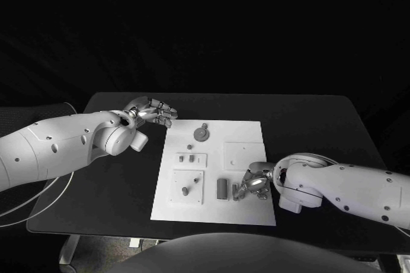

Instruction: Assemble the parts on the task board

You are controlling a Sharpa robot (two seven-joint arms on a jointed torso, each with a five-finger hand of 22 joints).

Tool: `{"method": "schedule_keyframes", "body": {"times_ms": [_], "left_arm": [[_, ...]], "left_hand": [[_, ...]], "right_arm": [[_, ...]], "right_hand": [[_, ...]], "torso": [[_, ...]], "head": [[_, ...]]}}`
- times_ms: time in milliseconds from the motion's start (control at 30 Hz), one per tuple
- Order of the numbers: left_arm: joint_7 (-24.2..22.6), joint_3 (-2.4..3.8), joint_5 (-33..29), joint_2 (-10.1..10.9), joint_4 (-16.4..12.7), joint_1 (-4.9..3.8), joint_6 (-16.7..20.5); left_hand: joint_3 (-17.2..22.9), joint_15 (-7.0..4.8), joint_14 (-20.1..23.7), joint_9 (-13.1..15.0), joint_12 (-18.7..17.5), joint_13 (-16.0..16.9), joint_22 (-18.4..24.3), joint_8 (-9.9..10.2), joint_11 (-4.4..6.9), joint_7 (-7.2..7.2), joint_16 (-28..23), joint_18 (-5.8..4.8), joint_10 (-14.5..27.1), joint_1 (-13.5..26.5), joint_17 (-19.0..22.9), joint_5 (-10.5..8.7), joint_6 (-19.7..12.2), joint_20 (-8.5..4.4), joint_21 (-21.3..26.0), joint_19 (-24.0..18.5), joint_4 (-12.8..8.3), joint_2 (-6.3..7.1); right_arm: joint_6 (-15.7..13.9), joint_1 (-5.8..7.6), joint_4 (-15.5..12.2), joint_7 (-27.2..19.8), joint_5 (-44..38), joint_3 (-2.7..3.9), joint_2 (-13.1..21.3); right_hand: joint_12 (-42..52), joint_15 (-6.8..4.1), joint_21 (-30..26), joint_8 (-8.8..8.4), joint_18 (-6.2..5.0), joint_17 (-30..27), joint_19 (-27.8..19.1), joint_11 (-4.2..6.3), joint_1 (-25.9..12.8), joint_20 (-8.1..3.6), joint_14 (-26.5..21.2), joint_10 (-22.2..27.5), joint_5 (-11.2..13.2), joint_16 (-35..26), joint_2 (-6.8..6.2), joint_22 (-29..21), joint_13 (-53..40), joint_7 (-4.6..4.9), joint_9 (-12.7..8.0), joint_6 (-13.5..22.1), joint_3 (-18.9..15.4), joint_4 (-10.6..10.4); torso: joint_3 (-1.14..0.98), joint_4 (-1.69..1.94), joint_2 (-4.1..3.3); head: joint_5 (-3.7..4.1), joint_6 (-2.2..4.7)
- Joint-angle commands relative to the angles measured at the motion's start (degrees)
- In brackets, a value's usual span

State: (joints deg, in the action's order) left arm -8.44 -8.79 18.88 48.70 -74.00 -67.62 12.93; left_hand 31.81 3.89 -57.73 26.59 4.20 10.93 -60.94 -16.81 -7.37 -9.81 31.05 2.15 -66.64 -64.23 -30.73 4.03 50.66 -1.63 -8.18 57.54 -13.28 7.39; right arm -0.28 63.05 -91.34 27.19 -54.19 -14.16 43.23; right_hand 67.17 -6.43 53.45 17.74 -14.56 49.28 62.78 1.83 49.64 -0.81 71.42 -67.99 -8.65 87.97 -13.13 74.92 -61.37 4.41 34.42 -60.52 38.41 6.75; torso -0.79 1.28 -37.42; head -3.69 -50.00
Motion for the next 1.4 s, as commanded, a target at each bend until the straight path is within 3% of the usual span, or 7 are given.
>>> {"method": "schedule_keyframes", "body": {"times_ms": [33,367,733,1400], "left_arm": [[-0.2,0.0,0.2,0.0,-0.2,-0.07,-0.8],[-0.1,-0.06,0.2,0.1,-0.2,-0.07,-0.8],[-0.1,-0.09,0.2,0.1,-0.2,-0.06,-0.9],[-0.1,-0.1,0.2,0.0,-0.2,-0.06,-0.9]], "left_hand": [[0.1,0.26,0.0,-0.1,-0.1,-0.1,-0.1,-0.3,-0.23,-0.08,-0.4,0.95,-0.1,0.3,-0.1,0.32,-0.4,0.08,0.4,-0.2,0.3,-0.06],[0.1,0.26,-0.1,-0.1,-0.1,-0.1,-0.1,-0.3,-0.22,-0.08,-0.4,0.96,-0.1,0.3,-0.2,0.31,-0.4,0.08,0.4,-0.2,0.3,-0.05],[0.1,0.26,-0.1,-0.1,-0.1,-0.1,-0.1,-0.3,-0.22,-0.08,-0.5,0.96,-0.1,0.3,-0.2,0.3,-0.4,0.08,0.4,-0.2,0.4,-0.06],[0.1,0.25,-0.1,-0.1,-0.1,-0.1,-0.2,-0.3,-0.22,-0.07,-0.6,0.97,-0.1,0.3,-0.4,0.3,-0.3,0.07,0.5,-0.2,0.4,-0.11]], "right_arm": [[3.1,-0.06,-0.6,-2.3,-1.9,0.0,0.3],[3.7,-0.06,-0.4,-2.2,-3.8,-0.01,0.1],[3.2,-0.15,0.2,-1.9,-4.7,-0.01,-0.9],[2.6,-0.48,1.4,-0.1,-9.2,-0.01,-1.9]], "right_hand": [[0.0,-0.22,-0.2,0.12,-0.44,0.0,0.0,-0.21,1.3,-0.23,0.0,-0.1,0.2,-0.3,-0.05,1.0,-0.1,0.23,0.1,-0.1,0.0,0.7],[0.0,-0.16,-0.2,0.2,-0.44,0.1,0.0,-0.2,2.8,-0.18,0.1,-0.1,0.2,-0.3,0.14,1.0,0.0,0.22,0.3,-0.2,-0.1,1.6],[0.1,-0.09,-0.2,0.32,-0.44,0.3,0.0,-0.15,3.5,-0.07,0.2,-0.2,0.2,-0.2,2.0,1.0,0.0,0.16,0.4,-0.4,-0.5,2.2],[0.2,0.0,-0.1,0.46,-0.44,1.0,0.1,0.03,3.5,-0.07,0.7,-0.5,0.2,-0.1,3.97,1.0,0.0,-0.01,0.4,-0.7,-1.2,3.1]], "torso": [[0.01,-0.04,-0.01],[0.0,0.0,-0.03],[0.04,0.02,-0.01],[0.02,-0.01,0.0]], "head": [[-0.03,0.0],[0.03,0.0],[0.03,0.0],[0.13,0.0]]}}
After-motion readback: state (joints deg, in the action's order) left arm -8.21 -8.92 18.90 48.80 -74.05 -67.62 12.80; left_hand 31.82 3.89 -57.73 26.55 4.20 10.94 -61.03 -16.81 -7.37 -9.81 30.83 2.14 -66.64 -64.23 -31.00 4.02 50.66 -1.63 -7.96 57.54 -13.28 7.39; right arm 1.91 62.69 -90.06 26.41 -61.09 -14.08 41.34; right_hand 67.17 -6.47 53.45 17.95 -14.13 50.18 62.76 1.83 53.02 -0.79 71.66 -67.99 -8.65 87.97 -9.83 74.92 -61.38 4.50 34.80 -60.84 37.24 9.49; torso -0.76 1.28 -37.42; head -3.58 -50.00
